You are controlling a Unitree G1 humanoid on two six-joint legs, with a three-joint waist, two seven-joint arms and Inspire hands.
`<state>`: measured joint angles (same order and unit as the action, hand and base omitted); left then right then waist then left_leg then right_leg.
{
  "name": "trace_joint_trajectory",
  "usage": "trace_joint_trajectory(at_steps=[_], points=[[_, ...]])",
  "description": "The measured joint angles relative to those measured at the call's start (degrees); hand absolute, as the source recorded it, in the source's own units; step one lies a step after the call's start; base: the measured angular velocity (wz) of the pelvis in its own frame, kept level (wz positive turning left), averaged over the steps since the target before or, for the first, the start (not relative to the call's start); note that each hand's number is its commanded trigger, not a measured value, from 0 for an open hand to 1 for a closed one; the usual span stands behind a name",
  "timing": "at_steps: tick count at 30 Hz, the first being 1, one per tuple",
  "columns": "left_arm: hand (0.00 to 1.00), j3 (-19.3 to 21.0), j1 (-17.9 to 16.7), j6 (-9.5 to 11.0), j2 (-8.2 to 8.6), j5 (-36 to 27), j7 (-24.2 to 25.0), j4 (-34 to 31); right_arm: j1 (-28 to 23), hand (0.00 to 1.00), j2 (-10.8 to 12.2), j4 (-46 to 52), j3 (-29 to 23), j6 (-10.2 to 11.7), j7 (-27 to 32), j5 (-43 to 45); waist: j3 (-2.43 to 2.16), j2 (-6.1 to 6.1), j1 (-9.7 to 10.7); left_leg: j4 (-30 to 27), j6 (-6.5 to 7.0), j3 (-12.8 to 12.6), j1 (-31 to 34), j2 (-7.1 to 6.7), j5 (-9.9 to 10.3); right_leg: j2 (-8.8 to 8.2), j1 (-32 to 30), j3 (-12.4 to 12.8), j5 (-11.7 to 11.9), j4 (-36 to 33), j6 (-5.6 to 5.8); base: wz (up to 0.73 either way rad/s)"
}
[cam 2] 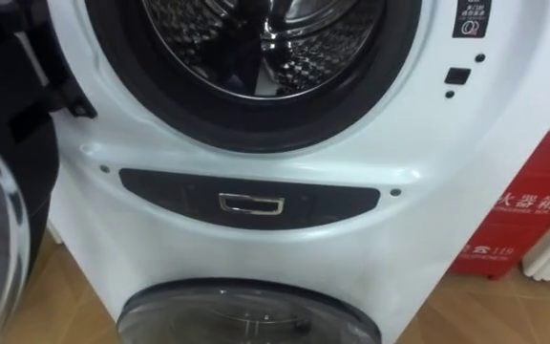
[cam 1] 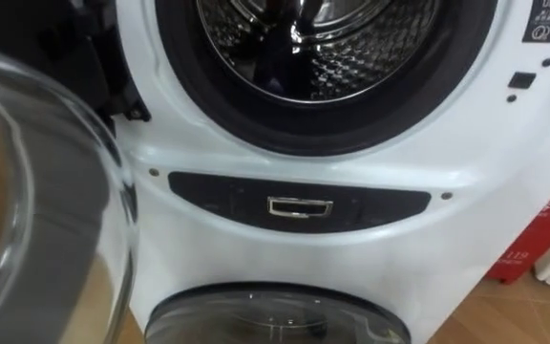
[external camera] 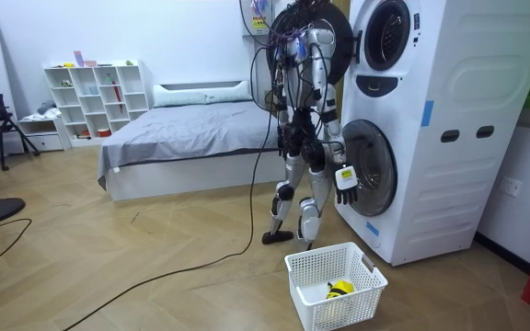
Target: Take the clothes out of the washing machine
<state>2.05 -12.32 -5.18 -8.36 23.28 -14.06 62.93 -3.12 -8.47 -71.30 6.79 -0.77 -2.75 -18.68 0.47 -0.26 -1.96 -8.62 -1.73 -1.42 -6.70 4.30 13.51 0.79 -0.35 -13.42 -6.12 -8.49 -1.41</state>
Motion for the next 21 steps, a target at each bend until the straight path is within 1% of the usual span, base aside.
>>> trace_joint_trajectory(at_steps=[2, 4, 7, 11, 12, 13, 14, 16, 17, 18, 19, 20, 21], points=[[0.00, -0.02, 0.07, -0.26, 0.15, -0.11, 0.00, 0.03, -0.82, 0.00, 0.14, -0.01, 0.35, 0.00, 0.06, -3.18, 0.01, 0.00, 0.12, 0.00, 0.00, -0.10, -0.26, 0.02, 0.00, 0.01, 0.32, -0.01, -0.02, 0.14, 0.01, 0.00], [0.00, -0.14, 0.13, -0.79, 0.34, -0.53, 0.00, 0.00, -1.46, 0.00, 0.28, -0.01, 0.89, -0.03, -0.02, -8.50, 0.01, 0.02, 0.13, 0.03, 0.00, -0.38, -1.03, 0.01, 0.00, 0.09, 1.12, 0.42, -0.08, 0.35, 0.08, -0.07], [0.00, 0.17, 0.55, -0.82, 0.59, -1.33, 0.06, -0.19, -2.59, 0.00, 0.45, 0.02, 0.79, -0.14, -0.77, -12.47, -0.01, 0.05, 0.25, 0.12, -0.01, -1.05, -1.52, 0.03, 0.01, 0.19, 1.56, 0.78, -0.08, 0.58, 0.10, -0.06], [0.00, 0.23, 0.40, -0.84, 1.34, -1.49, 0.40, 0.08, -3.63, 0.00, 0.49, -0.05, 0.62, -0.16, -1.96, -14.96, -0.06, 0.13, 0.79, 0.41, -0.01, -1.53, -2.17, 0.10, 0.01, 0.30, 1.95, 0.97, -0.11, 0.55, 0.13, -0.03], [0.00, 0.22, 0.39, -0.85, 1.45, -2.29, 0.81, 0.58, -3.90, 0.00, 0.50, -0.05, 0.56, -0.15, -2.41, -15.58, -0.03, 0.16, 0.79, 0.43, -0.01, -1.79, -2.71, 0.14, 0.01, 0.38, 2.44, 1.24, -0.12, 0.69, 0.12, -0.11], [0.00, 0.26, 0.30, -0.98, 1.58, -3.17, 1.08, 1.33, -4.16, 0.00, 0.52, -0.03, 0.55, -0.13, -2.81, -15.95, -0.14, 0.15, 0.63, 0.38, -0.02, -1.83, -3.09, 0.15, 0.01, 0.43, 2.74, 1.61, -0.19, 0.69, 0.10, -0.12], [0.00, 0.27, 0.19, -1.22, 1.69, -3.57, 1.16, 1.44, -4.26, 0.00, 0.53, -0.01, 0.44, -0.09, -3.07, -15.94, -0.15, 0.16, 0.65, 0.33, -0.02, -1.94, -3.14, 0.16, 0.01, 0.47, 2.76, 1.73, -0.19, 0.70, 0.09, -0.14], [0.00, 0.45, -0.50, -1.97, 2.26, -5.74, 1.34, 1.84, -4.64, 0.00, 0.59, -0.05, -0.60, -0.05, -3.89, -15.81, -0.16, 0.21, 0.53, 0.39, -0.11, -3.29, -3.26, 0.34, 0.07, 0.69, 2.44, 2.48, -0.22, 0.59, 0.05, -0.15], [0.00, 0.48, -0.80, -2.02, 2.35, -6.46, 1.43, 1.82, -4.70, 0.00, 0.65, -0.08, -0.91, -0.07, -4.06, -15.88, -0.16, 0.21, 0.56, 0.39, -0.22, -3.38, -3.30, 0.43, 0.15, 0.79, 2.37, 2.60, -0.24, 0.54, 0.00, -0.14], [0.00, 0.83, -1.00, -2.41, 2.42, -7.91, 1.97, 1.82, -4.91, 0.00, 0.79, -0.09, -1.36, -0.20, -4.38, -15.95, -0.19, 0.30, 0.51, 0.33, -0.47, -3.52, -3.36, 0.87, 0.68, 1.23, 2.19, 2.69, -0.39, 0.29, -0.21, -0.11], [0.00, 1.75, -0.95, -2.94, 2.46, -8.10, 2.53, 1.79, -4.75, 0.00, 0.81, -0.13, -1.66, -0.67, -4.50, -15.93, -0.24, 0.46, 0.46, 0.07, -0.45, -3.99, -3.37, 1.64, 1.74, 1.95, 1.71, 2.83, -0.90, -0.56, -0.58, -0.13], [0.00, 2.34, -1.10, -3.15, 2.41, -8.09, 2.71, 1.80, -4.69, 0.00, 0.83, -0.16, -1.81, -0.91, -4.65, -15.93, -0.27, 0.36, 0.27, -0.23, -0.69, -4.25, -3.40, 1.99, 2.11, 2.31, 1.54, 3.13, -1.04, -0.91, -0.78, -0.24], [0.00, 2.36, -1.66, -3.21, 2.09, -8.24, 3.26, 1.82, -4.51, 0.00, 0.85, -0.19, -1.76, -1.78, -5.09, -15.75, -0.31, -0.12, 0.02, -1.68, -1.17, -4.75, -3.32, 2.39, 2.41, 2.68, 1.46, 3.80, -1.34, -1.50, -1.23, -0.26]])
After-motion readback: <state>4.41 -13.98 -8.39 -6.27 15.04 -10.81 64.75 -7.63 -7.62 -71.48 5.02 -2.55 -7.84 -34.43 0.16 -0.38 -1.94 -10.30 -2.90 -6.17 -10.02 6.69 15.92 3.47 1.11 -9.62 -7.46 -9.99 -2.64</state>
